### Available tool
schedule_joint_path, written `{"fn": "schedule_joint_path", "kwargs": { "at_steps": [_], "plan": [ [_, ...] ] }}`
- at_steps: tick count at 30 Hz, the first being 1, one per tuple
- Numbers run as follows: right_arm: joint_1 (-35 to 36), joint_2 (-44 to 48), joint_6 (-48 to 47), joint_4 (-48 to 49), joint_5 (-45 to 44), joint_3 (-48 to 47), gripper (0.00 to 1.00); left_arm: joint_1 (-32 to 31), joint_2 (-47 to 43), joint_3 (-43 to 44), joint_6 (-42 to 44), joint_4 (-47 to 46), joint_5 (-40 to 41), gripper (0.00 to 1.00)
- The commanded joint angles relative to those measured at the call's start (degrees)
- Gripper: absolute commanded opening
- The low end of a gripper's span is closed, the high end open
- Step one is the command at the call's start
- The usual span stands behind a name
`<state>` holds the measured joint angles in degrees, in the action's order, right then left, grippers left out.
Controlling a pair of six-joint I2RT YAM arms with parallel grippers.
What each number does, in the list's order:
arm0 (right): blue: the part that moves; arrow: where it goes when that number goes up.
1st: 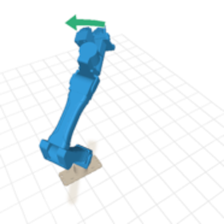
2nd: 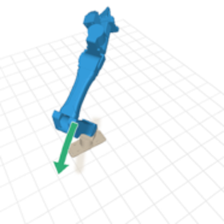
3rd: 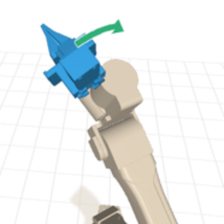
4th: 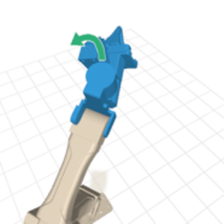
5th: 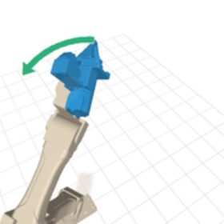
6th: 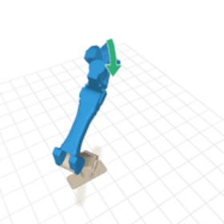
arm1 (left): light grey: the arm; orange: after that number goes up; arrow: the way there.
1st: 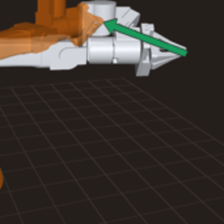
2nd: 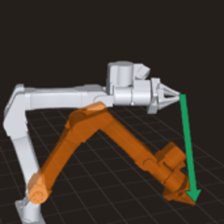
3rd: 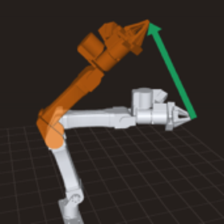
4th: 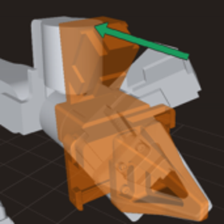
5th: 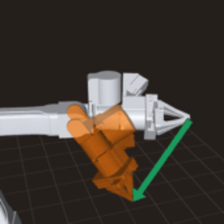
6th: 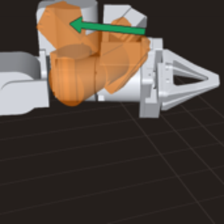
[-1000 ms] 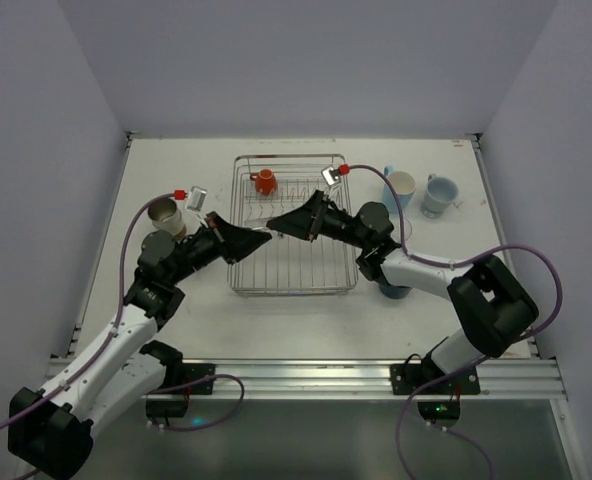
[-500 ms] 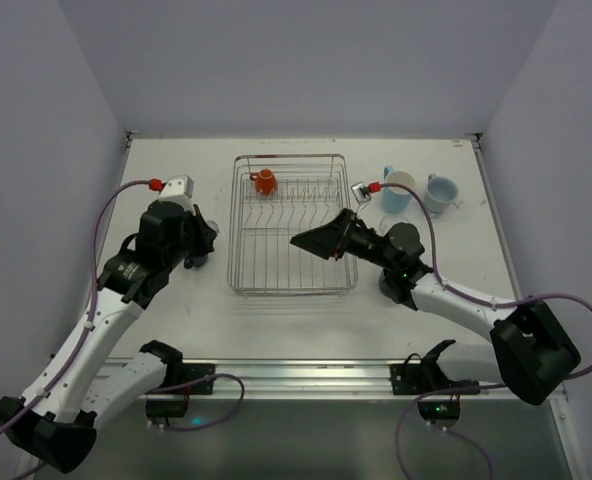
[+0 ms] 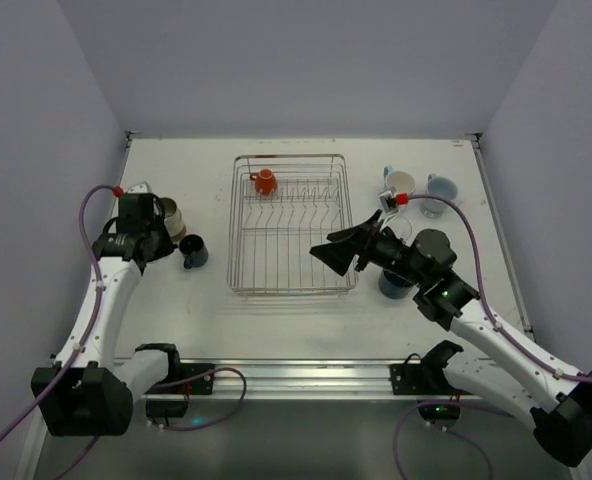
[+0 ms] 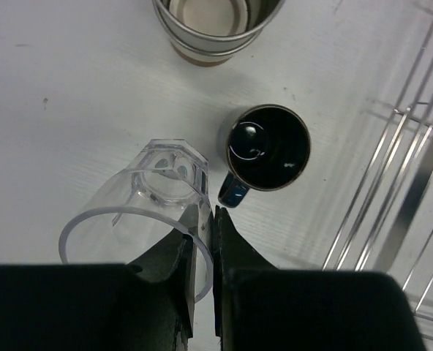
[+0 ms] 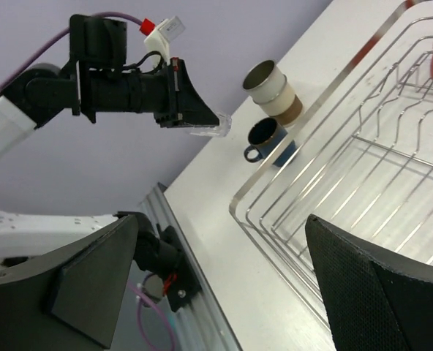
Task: Unload the cups from the dish rack
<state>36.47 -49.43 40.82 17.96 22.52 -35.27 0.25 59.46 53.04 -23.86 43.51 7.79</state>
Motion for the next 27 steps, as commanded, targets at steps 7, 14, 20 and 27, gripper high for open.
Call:
{"fn": "schedule_joint_path", "kwargs": {
  "at_steps": [7,14,20,27],
  "plan": [
    [-0.26,6.36,-8.74,-10.92,-5.03,-1.47,0.99,5.19,11.90,-3.72,-2.77,-8.43,-2.35,0.00],
    [-0.43,5.40,-8.74,-10.57,-5.12,-1.12,0.99,6.16,18.67,-4.34,-2.16,-10.37,-0.85,0.17],
    [-0.35,5.66,-8.91,-10.75,-6.61,-0.77,0.99,6.60,18.59,-5.57,-1.81,-11.34,0.03,0.35],
    [-0.43,3.73,-9.70,-10.84,-7.67,-1.03,0.99,6.60,11.75,-3.47,-0.32,-9.41,-0.23,0.56]
  ]
}}
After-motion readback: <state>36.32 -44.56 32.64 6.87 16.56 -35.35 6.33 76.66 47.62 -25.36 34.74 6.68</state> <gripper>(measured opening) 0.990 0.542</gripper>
